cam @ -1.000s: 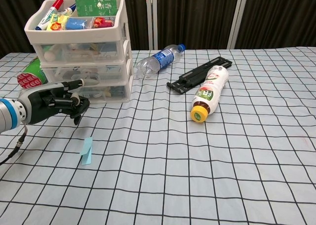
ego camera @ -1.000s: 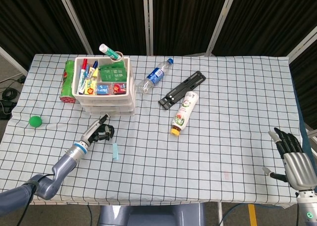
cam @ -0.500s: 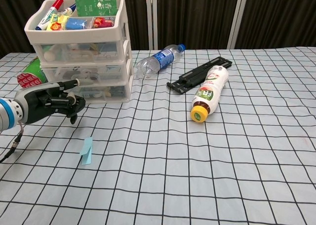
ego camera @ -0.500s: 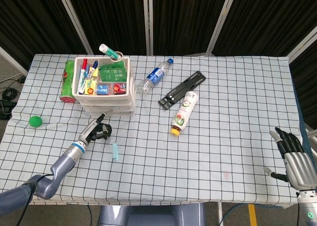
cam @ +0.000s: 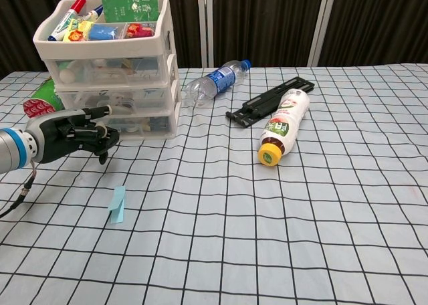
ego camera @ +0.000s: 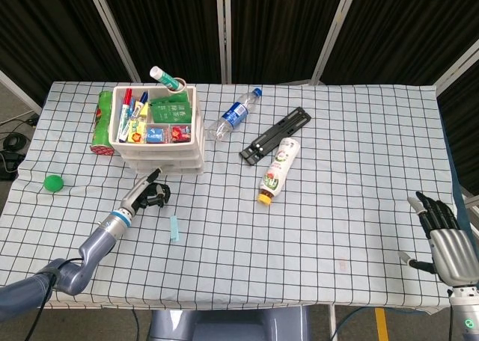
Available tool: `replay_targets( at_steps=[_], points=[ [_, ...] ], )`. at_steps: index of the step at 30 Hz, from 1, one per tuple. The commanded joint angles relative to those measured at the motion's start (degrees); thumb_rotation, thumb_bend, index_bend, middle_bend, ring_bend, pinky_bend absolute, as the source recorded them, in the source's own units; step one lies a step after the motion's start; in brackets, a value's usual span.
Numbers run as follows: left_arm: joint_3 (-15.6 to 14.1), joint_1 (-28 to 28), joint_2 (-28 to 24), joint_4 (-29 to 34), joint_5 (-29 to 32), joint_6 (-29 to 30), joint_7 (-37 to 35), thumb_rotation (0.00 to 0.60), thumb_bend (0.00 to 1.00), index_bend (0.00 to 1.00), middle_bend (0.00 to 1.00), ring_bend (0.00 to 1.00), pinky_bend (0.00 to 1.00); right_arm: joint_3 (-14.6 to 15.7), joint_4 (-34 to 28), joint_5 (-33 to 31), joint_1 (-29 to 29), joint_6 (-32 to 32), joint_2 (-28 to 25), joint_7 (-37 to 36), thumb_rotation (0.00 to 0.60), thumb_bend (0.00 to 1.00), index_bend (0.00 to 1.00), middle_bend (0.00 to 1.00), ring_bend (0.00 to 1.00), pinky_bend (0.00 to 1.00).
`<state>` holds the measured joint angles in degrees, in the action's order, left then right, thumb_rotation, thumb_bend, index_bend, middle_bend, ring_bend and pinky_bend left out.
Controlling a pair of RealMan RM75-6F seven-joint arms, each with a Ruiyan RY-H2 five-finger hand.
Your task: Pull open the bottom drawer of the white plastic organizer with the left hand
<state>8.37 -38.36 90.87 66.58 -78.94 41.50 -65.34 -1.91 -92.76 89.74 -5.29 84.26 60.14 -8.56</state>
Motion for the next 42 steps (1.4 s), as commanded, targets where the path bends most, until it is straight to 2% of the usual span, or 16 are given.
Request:
replay_targets(
  at_steps=[1,21,30,42],
  points=[
    [0.1,-0.2,0.1,0.1,0.2,-0.3,0.0,0.600,1.00,0.10,0.68,0.72,0.60,0.0,0.0,0.1,0.0,0.0,0.1,0.1,0.600,0.03,0.04,0.00,0.00,0.00],
    [0.8,-1.1,0.3,0.4,0.5,-1.1,0.7,0.600,1.00,0.14,0.68,0.72,0.60,0.2,-0.1,0.1,-0.2,-0.4,0.3,0.7,0.600,0.03,0.04,0.00,0.00,0.00],
    [0.1,-1.2,0.3,1.3,-0.3,-1.1,0.9,0.600,1.00,0.23,0.68,0.72,0.60,0.3,-0.2,0.1,-0.1,-0.4,0.2,0.5,0.600,0.03,0.04,0.00,0.00,0.00],
    [-2.3,0.9,-1.2,4.6,-2.7,2.3,0.7,0.600,1.00,0.25,0.68,0.72,0.60,0.3,-0.4,0.3,0.0,0.0,0.0,0.2,0.600,0.03,0.04,0.00,0.00,0.00]
  ],
)
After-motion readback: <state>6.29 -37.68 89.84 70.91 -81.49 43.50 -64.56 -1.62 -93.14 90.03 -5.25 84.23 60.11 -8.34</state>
